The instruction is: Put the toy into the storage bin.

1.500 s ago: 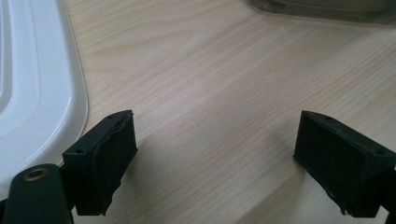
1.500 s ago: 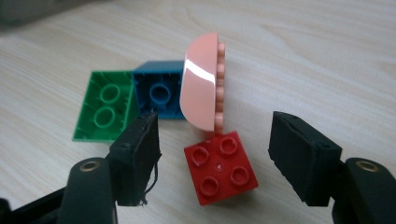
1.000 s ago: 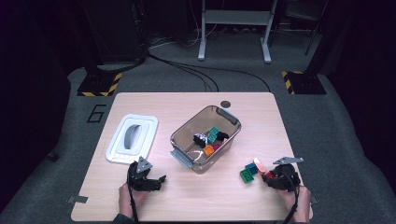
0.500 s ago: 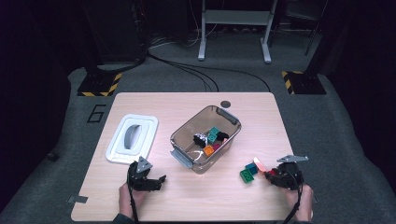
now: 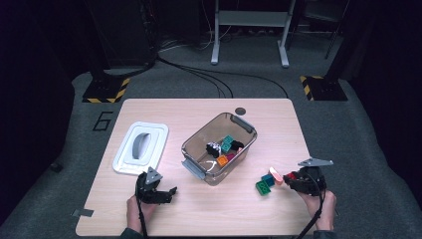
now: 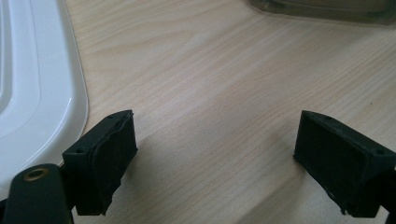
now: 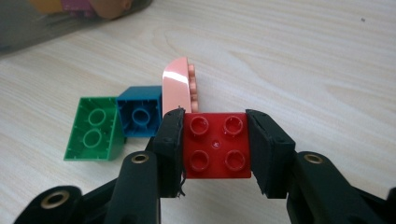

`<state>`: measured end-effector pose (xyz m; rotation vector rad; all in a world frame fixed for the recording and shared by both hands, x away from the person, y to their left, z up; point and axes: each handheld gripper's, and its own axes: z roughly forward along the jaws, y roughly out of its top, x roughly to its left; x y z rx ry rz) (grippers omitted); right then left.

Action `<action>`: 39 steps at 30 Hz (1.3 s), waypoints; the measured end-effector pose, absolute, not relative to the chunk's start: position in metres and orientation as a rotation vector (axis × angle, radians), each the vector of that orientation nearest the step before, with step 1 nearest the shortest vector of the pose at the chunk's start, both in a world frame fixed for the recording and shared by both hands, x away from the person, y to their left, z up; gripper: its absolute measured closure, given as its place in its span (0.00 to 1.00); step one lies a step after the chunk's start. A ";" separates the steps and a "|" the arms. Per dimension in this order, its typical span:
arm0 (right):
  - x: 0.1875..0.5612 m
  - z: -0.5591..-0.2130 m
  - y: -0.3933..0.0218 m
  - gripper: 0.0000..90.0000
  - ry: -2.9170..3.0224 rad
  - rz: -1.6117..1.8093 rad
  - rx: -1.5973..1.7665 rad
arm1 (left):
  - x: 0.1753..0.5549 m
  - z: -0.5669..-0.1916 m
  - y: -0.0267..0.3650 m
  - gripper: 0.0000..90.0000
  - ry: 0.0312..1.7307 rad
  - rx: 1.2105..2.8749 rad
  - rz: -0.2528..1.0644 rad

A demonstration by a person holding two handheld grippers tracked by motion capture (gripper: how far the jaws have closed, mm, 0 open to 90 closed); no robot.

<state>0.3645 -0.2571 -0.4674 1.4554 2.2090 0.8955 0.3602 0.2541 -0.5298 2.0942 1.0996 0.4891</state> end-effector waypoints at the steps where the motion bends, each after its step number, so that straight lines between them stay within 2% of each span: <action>1: 0.365 -0.465 -0.256 0.65 2.206 0.897 1.470 | 0.360 -0.530 0.254 0.14 1.099 2.096 0.489; 39: 0.421 -0.424 -0.209 0.65 2.246 0.966 1.341 | 0.360 -0.530 0.254 0.14 1.100 2.095 0.490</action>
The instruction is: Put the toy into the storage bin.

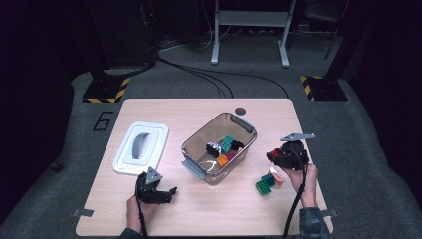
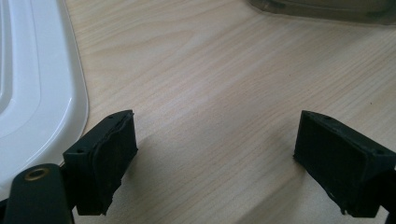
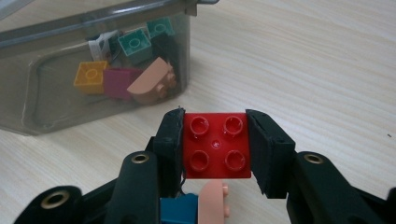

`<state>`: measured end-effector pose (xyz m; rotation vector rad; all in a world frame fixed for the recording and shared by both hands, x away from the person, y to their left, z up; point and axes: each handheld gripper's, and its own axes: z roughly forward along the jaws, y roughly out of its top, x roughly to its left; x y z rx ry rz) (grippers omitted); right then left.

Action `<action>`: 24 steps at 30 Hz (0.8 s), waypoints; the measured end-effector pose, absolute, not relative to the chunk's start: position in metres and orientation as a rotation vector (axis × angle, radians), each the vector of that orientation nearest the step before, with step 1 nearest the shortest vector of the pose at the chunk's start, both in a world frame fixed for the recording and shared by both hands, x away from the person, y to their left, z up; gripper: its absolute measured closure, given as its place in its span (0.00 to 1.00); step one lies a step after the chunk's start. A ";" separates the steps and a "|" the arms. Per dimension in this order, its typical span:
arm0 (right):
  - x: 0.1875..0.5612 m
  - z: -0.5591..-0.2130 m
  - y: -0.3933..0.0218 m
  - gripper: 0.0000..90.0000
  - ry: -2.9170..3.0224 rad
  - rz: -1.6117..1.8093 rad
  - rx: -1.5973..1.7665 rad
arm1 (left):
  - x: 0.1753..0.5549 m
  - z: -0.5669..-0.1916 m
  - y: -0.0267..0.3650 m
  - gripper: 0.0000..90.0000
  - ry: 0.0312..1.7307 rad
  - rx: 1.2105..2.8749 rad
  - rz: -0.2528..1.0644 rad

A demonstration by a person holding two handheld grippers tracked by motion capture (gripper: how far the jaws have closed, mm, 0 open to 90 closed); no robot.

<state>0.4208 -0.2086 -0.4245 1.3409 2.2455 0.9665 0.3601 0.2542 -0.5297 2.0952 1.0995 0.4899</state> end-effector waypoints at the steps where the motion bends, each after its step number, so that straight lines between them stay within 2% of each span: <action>1: 0.422 -0.423 -0.208 0.65 2.237 0.977 1.348 | 0.360 -0.530 0.254 0.14 1.099 2.095 0.490; 24: 0.444 -0.389 -0.202 0.65 2.202 0.995 1.290 | 0.360 -0.530 0.254 0.14 1.102 2.087 0.496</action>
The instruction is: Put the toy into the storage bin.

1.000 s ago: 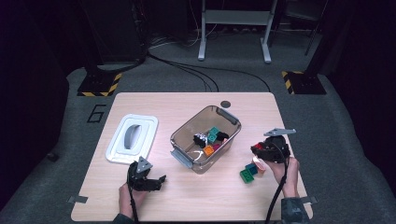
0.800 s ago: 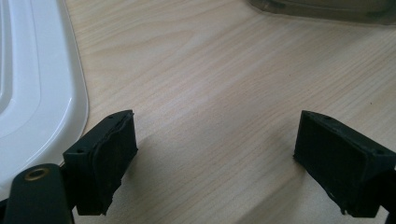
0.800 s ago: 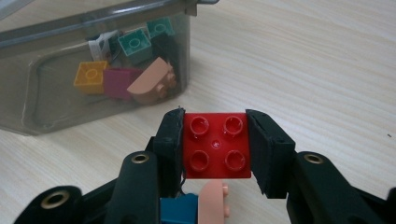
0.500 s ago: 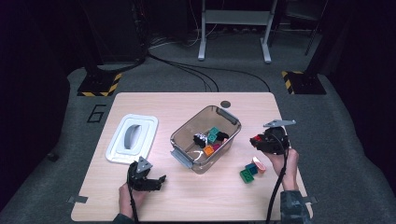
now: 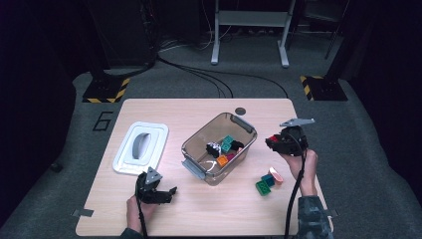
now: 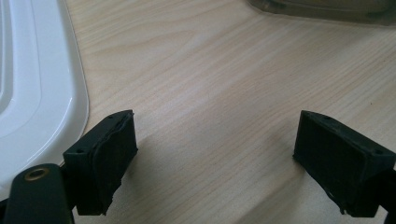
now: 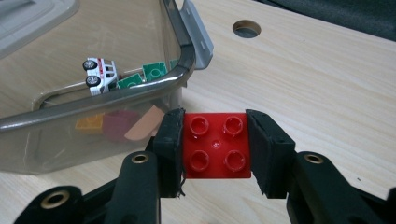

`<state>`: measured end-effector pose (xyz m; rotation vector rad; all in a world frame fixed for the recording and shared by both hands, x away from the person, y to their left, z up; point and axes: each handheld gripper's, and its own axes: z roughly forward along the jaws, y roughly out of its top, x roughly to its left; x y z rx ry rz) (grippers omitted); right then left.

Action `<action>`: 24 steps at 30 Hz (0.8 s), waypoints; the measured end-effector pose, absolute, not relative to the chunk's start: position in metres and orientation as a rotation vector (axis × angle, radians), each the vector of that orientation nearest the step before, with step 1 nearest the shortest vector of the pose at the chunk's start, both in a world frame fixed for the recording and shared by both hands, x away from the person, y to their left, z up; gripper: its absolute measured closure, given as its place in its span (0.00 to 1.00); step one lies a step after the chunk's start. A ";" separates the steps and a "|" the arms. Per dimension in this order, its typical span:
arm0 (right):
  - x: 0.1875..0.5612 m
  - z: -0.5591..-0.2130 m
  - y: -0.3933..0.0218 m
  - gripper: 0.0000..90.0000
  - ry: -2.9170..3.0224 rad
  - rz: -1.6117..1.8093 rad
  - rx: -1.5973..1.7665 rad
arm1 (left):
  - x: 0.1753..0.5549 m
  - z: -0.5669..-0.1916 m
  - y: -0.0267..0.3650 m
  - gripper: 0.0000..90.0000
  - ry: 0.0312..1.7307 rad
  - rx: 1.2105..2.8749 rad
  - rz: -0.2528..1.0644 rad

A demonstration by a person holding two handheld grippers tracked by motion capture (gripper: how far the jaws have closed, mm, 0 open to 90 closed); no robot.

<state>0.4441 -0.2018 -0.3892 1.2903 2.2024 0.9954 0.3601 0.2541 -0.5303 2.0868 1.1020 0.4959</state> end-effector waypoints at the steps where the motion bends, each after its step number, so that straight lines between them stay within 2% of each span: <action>1: 0.445 -0.388 -0.201 0.65 2.199 1.000 1.301 | 0.360 -0.530 0.254 0.14 1.102 2.087 0.496; 24: 0.459 -0.353 -0.164 0.65 2.222 1.000 1.164 | 0.360 -0.530 0.254 0.14 1.103 2.086 0.496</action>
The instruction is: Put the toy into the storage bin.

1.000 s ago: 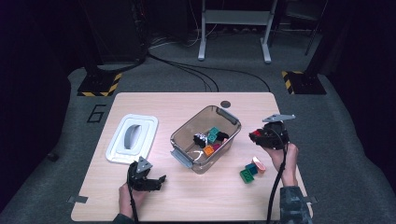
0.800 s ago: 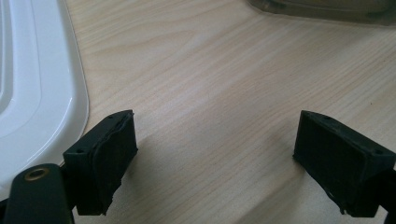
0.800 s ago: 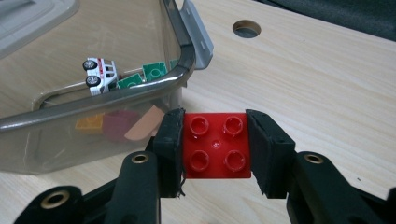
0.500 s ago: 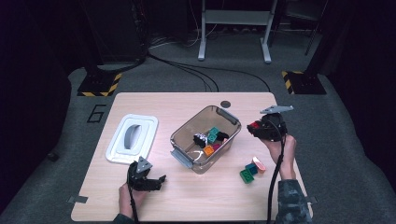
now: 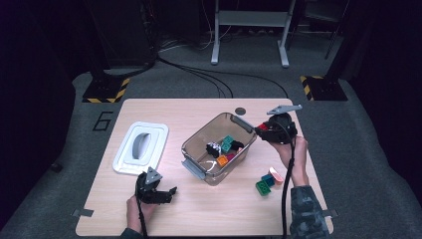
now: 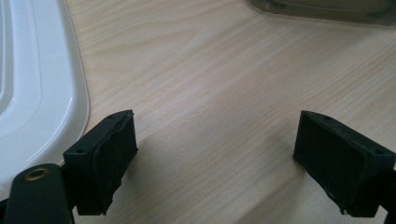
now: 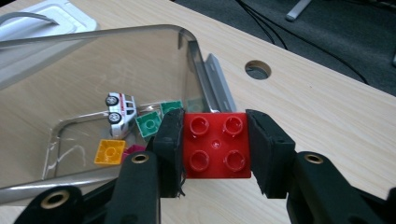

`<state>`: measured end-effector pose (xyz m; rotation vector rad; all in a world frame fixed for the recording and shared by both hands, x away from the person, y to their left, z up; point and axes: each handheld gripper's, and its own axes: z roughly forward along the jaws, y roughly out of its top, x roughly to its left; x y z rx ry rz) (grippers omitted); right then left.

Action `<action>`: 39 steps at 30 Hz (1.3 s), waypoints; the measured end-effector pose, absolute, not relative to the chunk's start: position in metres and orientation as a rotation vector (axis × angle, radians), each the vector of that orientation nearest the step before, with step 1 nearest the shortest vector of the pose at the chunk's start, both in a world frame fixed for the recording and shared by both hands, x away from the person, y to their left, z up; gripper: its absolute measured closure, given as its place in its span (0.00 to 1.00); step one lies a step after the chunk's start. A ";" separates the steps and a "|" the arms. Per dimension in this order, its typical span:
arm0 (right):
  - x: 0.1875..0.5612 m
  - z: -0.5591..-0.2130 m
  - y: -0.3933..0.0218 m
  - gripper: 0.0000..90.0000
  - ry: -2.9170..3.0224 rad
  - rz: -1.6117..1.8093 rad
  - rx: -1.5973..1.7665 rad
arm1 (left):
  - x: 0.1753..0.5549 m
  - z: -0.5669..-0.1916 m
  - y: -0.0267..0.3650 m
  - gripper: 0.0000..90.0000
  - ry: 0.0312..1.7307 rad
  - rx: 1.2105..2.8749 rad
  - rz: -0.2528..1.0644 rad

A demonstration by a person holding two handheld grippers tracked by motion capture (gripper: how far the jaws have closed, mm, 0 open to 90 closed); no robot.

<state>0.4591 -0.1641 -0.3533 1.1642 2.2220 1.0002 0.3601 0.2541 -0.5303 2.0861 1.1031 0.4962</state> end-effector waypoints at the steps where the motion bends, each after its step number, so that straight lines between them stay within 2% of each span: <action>1: 0.459 -0.353 -0.161 0.65 2.222 1.004 1.166 | 0.360 -0.530 0.254 0.14 1.103 2.086 0.496; 12: 0.459 -0.352 -0.128 0.65 2.286 1.020 1.107 | 0.360 -0.530 0.254 0.14 1.103 2.086 0.497; 22: 0.457 -0.373 -0.099 0.65 2.391 0.983 1.054 | 0.360 -0.530 0.254 0.14 1.103 2.087 0.497; 39: 0.448 -0.388 -0.083 0.65 2.499 0.943 1.032 | 0.360 -0.530 0.254 0.14 1.102 2.088 0.499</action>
